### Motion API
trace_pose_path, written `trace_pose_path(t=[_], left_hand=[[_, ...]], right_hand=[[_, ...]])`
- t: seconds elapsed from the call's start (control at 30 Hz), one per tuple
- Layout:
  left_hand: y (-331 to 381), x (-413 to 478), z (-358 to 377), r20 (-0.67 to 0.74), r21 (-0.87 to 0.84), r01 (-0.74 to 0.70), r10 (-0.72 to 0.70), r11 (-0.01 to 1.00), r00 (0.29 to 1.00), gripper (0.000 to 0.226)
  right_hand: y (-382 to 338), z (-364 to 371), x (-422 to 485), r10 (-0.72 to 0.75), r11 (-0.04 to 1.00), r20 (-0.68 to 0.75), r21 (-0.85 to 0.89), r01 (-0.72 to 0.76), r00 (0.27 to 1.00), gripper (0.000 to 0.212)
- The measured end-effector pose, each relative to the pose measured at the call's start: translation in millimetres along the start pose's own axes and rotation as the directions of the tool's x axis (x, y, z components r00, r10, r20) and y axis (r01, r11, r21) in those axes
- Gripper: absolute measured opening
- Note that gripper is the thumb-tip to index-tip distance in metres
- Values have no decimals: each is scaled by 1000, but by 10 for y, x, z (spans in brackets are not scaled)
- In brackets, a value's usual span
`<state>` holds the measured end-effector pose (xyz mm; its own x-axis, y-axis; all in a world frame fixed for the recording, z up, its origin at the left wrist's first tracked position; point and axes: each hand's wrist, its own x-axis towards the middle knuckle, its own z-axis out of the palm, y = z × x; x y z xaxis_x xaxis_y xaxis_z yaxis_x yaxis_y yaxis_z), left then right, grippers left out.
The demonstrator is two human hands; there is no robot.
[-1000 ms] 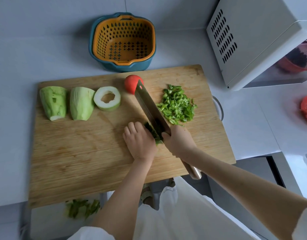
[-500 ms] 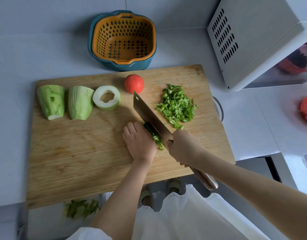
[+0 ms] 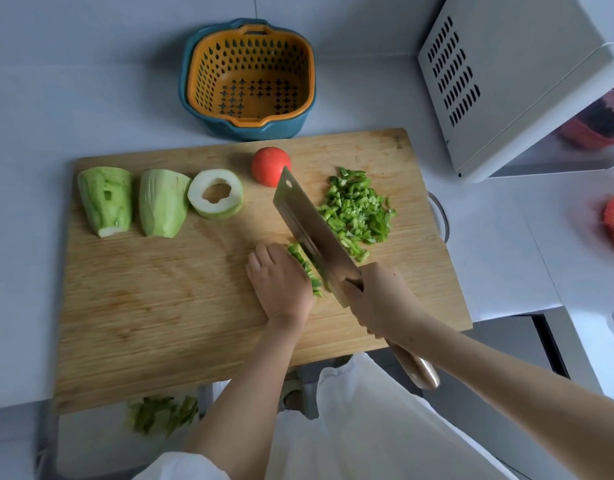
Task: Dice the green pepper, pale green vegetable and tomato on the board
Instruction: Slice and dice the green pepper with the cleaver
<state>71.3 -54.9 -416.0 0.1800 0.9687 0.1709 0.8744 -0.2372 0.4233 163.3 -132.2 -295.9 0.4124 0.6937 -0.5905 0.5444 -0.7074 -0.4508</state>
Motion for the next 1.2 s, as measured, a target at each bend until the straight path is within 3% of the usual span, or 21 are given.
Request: trace_pose_path(t=[0.2, 0.43, 0.53, 0.6, 0.73, 0.83, 1.2], left_hand=[[-6, -8, 1, 77, 30, 18, -20, 999, 997, 16], [6, 19, 11, 37, 46, 13, -15, 999, 999, 24], [-36, 29, 73, 174, 118, 29, -49, 993, 983, 28], [-14, 29, 42, 194, 63, 79, -90, 995, 977, 29], [2, -5, -74, 13, -110, 35, -34, 993, 999, 24], [-128, 2, -140, 7, -256, -29, 32, 966, 999, 32], [-275, -17, -107, -5, -139, -90, 91, 986, 996, 25]], right_hand=[[-47, 65, 7, 46, 997, 71, -61, -42, 996, 25], [-236, 245, 246, -1, 999, 4, -35, 1, 1000, 18], [-230, 225, 320, 1, 999, -11, 50, 0, 1000, 18], [-174, 184, 294, 2, 995, -24, 99, 0, 1000, 22], [-94, 72, 104, -12, 993, -28, 114, 15, 1000, 22], [-65, 15, -28, -28, 999, 9, 40, 28, 1000, 26], [-135, 92, -12, 25, 996, 92, -85, -18, 995, 28]])
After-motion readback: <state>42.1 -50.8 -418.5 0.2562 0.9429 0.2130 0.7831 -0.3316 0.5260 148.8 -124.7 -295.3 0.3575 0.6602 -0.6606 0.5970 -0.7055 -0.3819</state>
